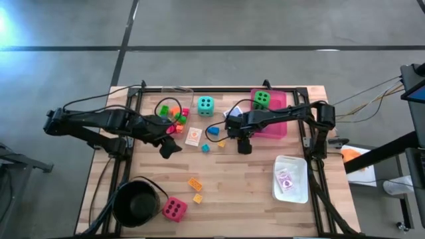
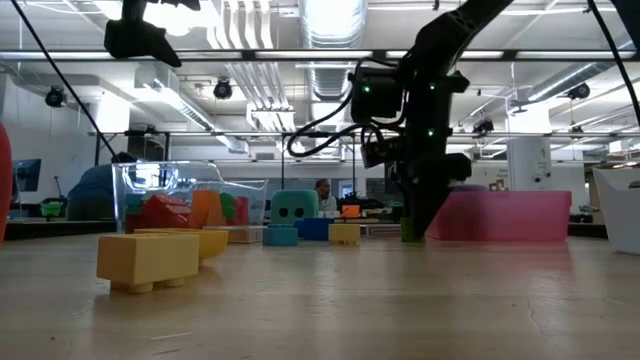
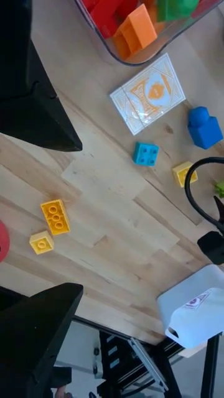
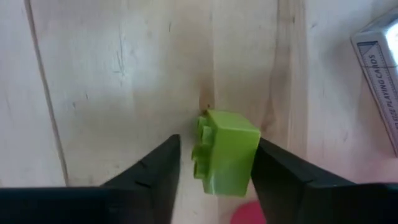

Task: Pick & Place Toys
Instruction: Put the green game piece into the transparent bin

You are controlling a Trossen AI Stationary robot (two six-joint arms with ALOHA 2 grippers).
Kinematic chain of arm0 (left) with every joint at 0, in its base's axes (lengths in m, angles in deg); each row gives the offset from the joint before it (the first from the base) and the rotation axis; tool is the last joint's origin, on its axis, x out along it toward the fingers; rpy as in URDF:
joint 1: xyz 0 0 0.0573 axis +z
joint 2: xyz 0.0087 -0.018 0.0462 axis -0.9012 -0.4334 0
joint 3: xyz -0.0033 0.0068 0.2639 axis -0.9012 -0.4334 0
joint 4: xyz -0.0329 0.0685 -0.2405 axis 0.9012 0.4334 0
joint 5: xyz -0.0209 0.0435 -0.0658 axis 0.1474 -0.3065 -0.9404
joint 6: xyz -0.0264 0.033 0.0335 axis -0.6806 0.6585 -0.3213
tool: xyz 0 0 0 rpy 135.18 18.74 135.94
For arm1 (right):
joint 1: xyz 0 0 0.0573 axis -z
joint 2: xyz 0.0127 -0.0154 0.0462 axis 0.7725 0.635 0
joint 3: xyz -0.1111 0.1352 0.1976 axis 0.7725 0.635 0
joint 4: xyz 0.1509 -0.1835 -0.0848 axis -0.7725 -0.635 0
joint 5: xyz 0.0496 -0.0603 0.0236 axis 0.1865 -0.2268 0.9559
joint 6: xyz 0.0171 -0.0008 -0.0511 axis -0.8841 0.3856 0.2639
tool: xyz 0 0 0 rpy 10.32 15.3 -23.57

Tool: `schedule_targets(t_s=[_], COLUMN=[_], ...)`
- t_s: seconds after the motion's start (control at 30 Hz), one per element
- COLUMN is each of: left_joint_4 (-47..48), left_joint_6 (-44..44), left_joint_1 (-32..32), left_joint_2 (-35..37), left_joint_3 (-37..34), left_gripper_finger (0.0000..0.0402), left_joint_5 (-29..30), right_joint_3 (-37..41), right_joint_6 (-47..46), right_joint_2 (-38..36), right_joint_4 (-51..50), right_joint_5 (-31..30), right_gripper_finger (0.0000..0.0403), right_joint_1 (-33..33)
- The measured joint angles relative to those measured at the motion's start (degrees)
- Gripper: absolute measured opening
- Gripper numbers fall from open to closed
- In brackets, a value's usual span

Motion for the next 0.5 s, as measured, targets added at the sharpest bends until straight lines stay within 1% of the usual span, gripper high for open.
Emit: schedule_targets(t_s=[0.13, 0.17, 0.3, 0.5], left_joint_4=[0.0, 0.0, -0.5, -1.6], left_joint_6=[0.0, 0.0, 0.0, -1.1], left_joint_1=[0.0, 0.0, 0.0, 0.0], left_joint_2=[0.0, 0.0, 0.0, 0.0], left_joint_3=[0.0, 0.0, 0.0, 0.0], left_gripper_finger=[0.0367, 0.0367, 0.0367, 0.0367], left_joint_5=[0.0, 0.0, 0.0, 0.0], right_joint_3=[0.3, 0.2, -0.3, -2.9], right_joint_6=[0.0, 0.0, -0.2, -2.6], right_joint_2=[0.0, 0.0, -0.1, -1.6], right_joint_4=[0.3, 0.4, 0.3, -1.7], right_joint_5=[-0.5, -0.7, -0.8, 0.8], right_gripper_finger=[0.0094, 0.0083, 0.0084, 0.0084], right_joint_1=[0.0, 0.0, 0.0, -0.2])
